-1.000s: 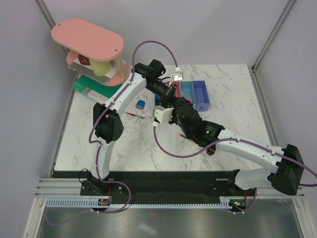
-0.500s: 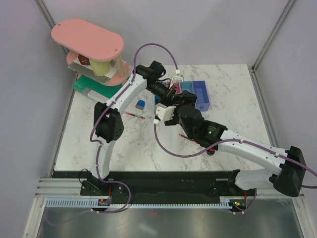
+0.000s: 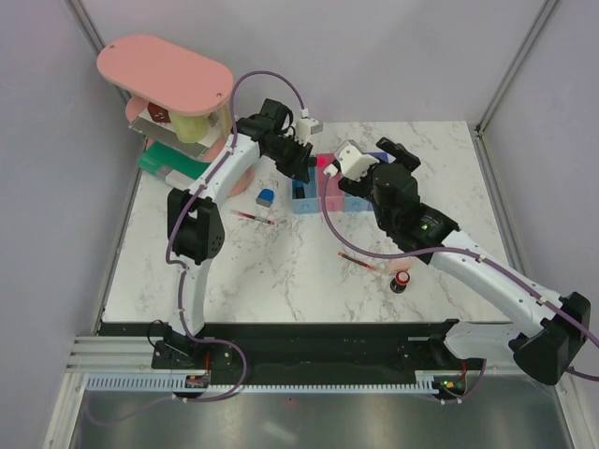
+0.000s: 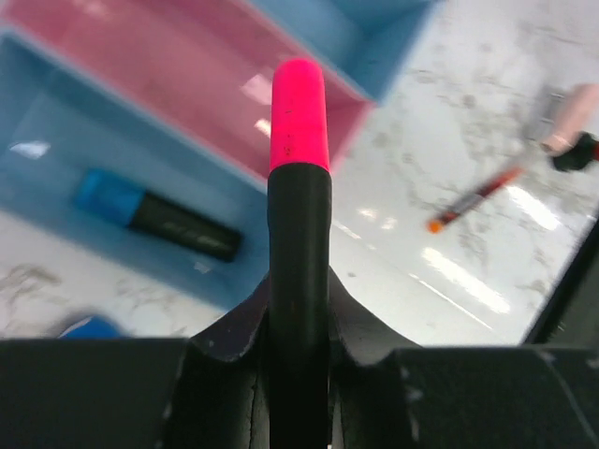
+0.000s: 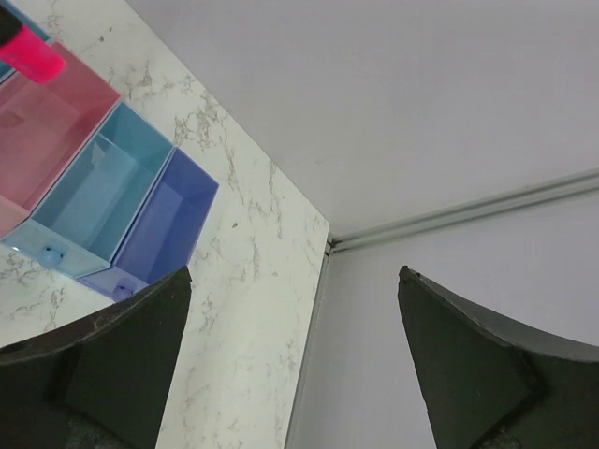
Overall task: Sort the stationery into containers
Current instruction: Place the pen in the storage box.
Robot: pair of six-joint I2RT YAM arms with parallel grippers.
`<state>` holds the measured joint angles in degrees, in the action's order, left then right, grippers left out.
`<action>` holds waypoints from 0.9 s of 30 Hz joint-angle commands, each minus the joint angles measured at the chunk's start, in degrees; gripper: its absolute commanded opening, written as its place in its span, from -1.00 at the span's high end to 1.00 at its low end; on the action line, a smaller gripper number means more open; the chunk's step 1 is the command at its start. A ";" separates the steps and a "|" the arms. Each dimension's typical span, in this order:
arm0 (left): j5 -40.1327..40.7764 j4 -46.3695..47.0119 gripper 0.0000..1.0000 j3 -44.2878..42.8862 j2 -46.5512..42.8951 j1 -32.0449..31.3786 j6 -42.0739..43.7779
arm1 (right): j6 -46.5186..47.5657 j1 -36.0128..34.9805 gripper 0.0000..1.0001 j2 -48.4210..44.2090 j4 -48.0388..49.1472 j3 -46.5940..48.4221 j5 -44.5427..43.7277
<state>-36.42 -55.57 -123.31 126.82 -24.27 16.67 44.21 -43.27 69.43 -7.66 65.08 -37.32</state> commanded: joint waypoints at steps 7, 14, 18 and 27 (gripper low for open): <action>34.39 9.34 0.96 2.64 2.10 -1.56 -13.67 | -4.04 1.60 -0.96 -2.45 0.63 -1.36 -1.88; 43.36 10.04 0.96 0.52 6.33 -4.55 -15.00 | -3.86 2.22 -0.96 -3.07 0.63 -2.50 -1.53; 43.81 10.04 0.96 -0.35 7.56 -5.78 -15.35 | -3.86 2.40 -0.96 -3.42 0.63 -3.29 -1.26; 40.21 9.87 0.45 -0.62 7.47 -6.31 -14.65 | -3.60 2.49 -0.96 -3.77 0.72 -4.26 -0.91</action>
<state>6.81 -47.42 -121.97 133.58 -29.78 3.40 41.52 -41.01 67.24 -8.19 61.17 -37.91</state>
